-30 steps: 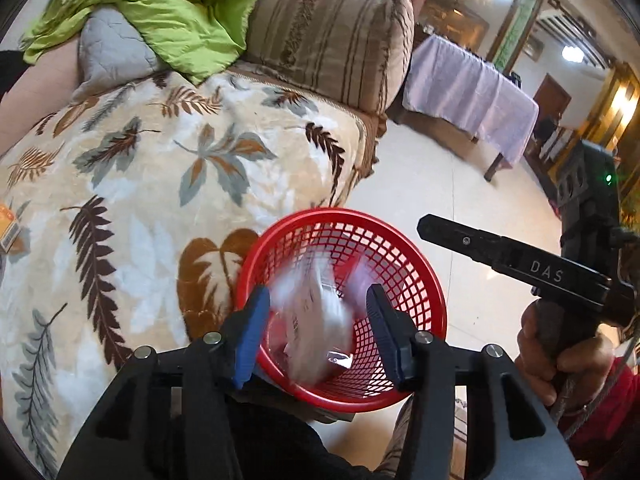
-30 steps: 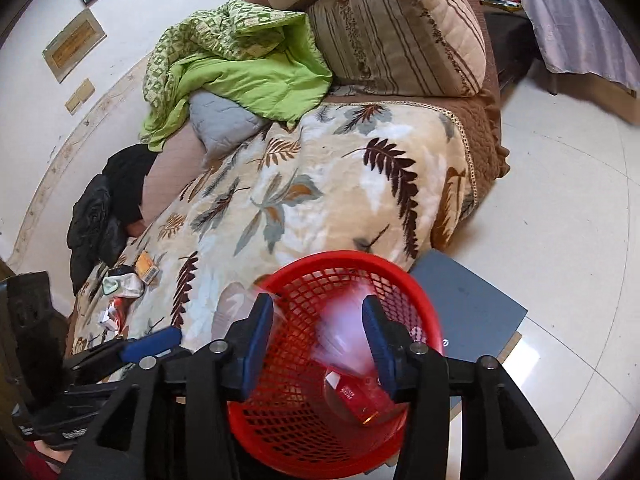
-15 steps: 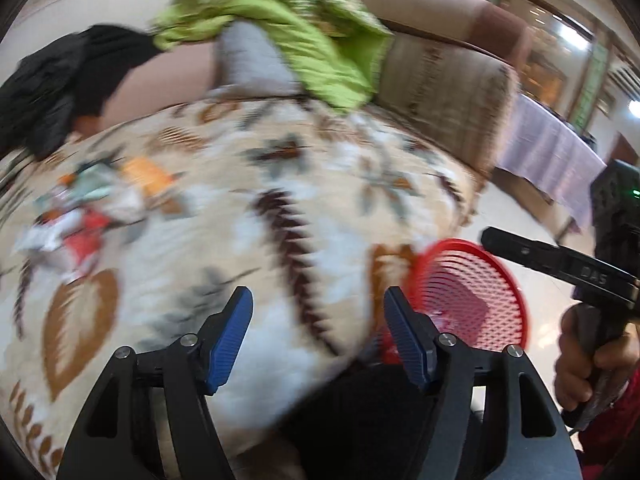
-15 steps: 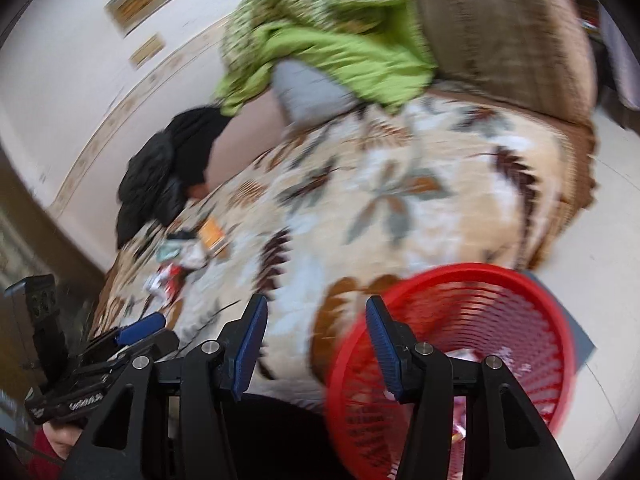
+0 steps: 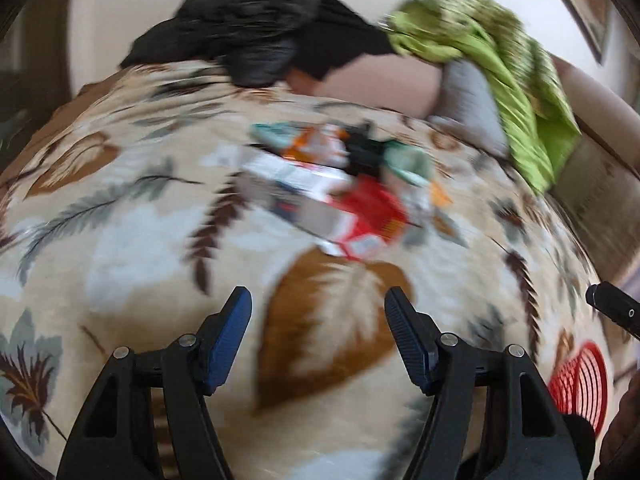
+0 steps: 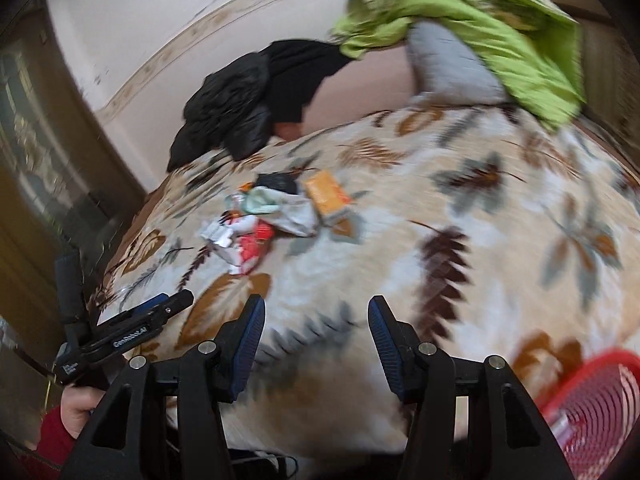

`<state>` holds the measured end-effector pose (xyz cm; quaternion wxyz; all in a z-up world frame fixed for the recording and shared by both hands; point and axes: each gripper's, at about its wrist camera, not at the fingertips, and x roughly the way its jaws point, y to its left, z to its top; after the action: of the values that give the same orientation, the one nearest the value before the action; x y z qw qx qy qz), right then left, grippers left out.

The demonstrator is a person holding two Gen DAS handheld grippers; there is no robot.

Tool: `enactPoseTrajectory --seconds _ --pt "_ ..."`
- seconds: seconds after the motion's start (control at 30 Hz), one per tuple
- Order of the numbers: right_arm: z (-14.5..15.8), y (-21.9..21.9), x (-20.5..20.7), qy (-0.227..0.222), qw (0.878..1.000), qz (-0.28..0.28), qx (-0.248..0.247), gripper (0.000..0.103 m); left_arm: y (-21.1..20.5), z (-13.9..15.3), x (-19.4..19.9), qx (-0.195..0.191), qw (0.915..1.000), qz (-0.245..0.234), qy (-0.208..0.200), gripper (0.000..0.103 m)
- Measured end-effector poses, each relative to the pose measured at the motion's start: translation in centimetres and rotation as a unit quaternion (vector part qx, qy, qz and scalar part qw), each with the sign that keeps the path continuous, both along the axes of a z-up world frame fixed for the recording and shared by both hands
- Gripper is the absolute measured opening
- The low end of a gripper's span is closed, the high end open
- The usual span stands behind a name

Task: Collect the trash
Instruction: 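Move both open tools back toward the trash on the bedspread, then grasp the mint-green and white cloth with the right tool while the left grasps a white-green medicine box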

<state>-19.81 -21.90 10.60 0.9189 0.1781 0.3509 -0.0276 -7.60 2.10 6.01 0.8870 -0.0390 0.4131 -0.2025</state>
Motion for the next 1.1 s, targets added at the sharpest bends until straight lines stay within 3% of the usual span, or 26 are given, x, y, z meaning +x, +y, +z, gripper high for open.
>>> enactPoseTrajectory --seconds 0.2,0.43,0.5,0.57,0.6,0.77,0.9,1.1 --pt "-0.5 4.4 9.3 0.004 0.998 0.031 -0.056 0.071 2.6 -0.7 2.2 -0.013 0.9985 0.052 0.010 0.068" --pt "-3.4 6.5 17.6 0.007 0.991 0.006 -0.135 0.072 3.9 -1.2 3.5 -0.042 0.9962 0.069 0.032 0.068" --pt "-4.5 6.2 19.0 0.017 0.990 0.003 -0.139 0.059 4.0 -1.3 3.7 -0.045 0.9959 0.069 0.036 0.068" --pt "-5.3 5.3 19.5 0.021 0.992 0.003 -0.122 0.016 3.8 -1.4 3.9 -0.049 0.9957 0.068 0.041 0.068" --pt "-5.2 4.7 19.3 0.018 0.994 0.003 -0.106 0.010 3.7 -1.4 3.9 -0.051 0.9955 0.068 0.041 0.068" --pt "-3.2 3.0 16.6 -0.027 0.997 -0.024 -0.070 0.005 3.0 -0.9 5.8 -0.079 0.9923 0.081 0.052 0.071" --pt "-1.7 2.1 14.0 -0.054 0.996 -0.044 -0.054 0.005 1.7 -0.3 8.5 -0.115 0.9848 0.106 0.075 0.077" --pt "-0.5 1.0 12.5 -0.085 0.994 -0.058 -0.045 0.005 -1.6 -1.4 13.8 -0.090 0.9725 0.164 0.138 0.077"
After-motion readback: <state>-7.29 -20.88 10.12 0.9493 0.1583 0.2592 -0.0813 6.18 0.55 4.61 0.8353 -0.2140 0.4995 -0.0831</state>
